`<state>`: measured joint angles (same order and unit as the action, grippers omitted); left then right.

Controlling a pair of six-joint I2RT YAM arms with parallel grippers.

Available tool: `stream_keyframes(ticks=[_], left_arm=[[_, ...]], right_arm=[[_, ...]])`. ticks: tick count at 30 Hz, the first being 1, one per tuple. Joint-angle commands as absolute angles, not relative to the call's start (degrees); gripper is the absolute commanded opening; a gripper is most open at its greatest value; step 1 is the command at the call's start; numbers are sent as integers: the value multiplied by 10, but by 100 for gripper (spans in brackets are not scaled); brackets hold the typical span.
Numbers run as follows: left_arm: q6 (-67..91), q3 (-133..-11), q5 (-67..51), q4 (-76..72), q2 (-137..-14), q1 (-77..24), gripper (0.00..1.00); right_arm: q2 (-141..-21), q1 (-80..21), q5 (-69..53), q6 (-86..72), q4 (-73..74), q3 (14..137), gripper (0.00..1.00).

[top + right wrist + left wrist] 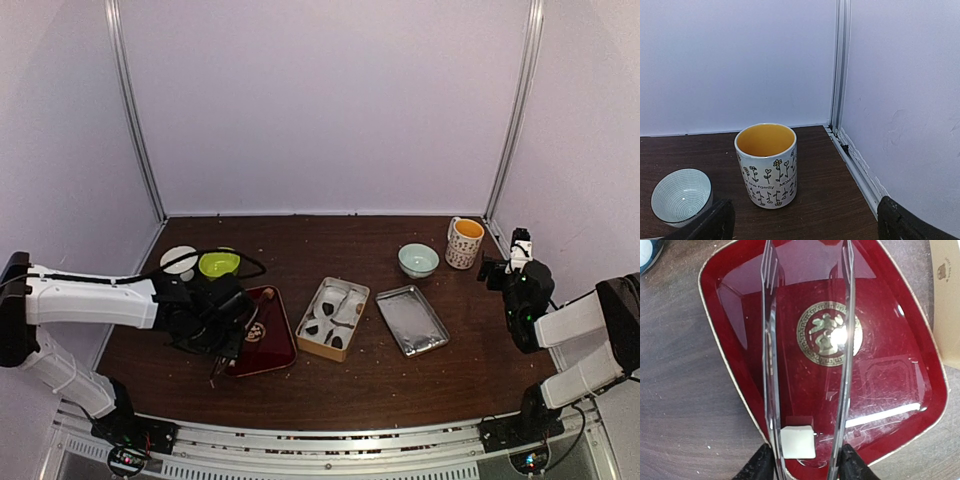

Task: Pack the chocolate

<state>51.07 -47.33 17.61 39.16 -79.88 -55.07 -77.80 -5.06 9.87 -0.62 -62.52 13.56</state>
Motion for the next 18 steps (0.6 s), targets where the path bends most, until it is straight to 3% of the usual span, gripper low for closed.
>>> stream_keyframes(ticks=[1,18], left_arm=[[505,-483,180,382,-821,-548,44],[483,-498,161,355,-865,-548,51]], right_arm=[[-779,-47,103,-12,-626,142,100],[-779,-47,102,-11,-626,143,100]])
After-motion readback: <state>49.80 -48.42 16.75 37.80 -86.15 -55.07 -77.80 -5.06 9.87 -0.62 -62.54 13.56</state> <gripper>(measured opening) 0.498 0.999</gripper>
